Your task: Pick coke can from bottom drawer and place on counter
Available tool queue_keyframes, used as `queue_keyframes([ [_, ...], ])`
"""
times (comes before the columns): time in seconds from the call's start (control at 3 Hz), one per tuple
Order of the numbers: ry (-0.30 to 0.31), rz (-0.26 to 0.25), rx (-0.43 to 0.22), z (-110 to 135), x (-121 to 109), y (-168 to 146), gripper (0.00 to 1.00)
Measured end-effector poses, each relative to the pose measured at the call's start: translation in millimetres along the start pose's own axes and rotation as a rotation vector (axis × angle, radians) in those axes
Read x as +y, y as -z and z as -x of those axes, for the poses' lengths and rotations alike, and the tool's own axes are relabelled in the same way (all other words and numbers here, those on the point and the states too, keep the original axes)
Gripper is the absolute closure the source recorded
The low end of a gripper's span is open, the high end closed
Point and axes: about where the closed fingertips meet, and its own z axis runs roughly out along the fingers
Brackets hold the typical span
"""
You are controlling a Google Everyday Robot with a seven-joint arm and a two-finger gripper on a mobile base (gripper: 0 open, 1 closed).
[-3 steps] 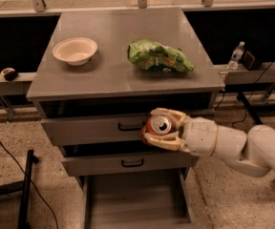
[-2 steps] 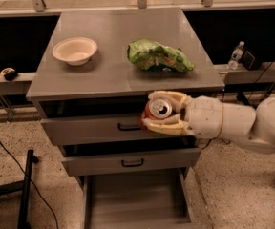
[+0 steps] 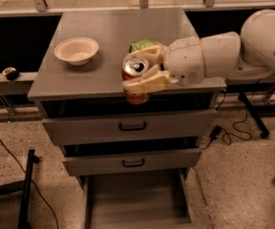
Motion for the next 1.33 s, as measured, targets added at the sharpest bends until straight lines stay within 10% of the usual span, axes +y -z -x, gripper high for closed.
queue_keyframes([
  [1.0,-0.235,-0.269,-0.045,-14,-118,-73,1.00],
  [1.33,-0.283,-0.305,-0.028,-33,-136,-91,0.82],
])
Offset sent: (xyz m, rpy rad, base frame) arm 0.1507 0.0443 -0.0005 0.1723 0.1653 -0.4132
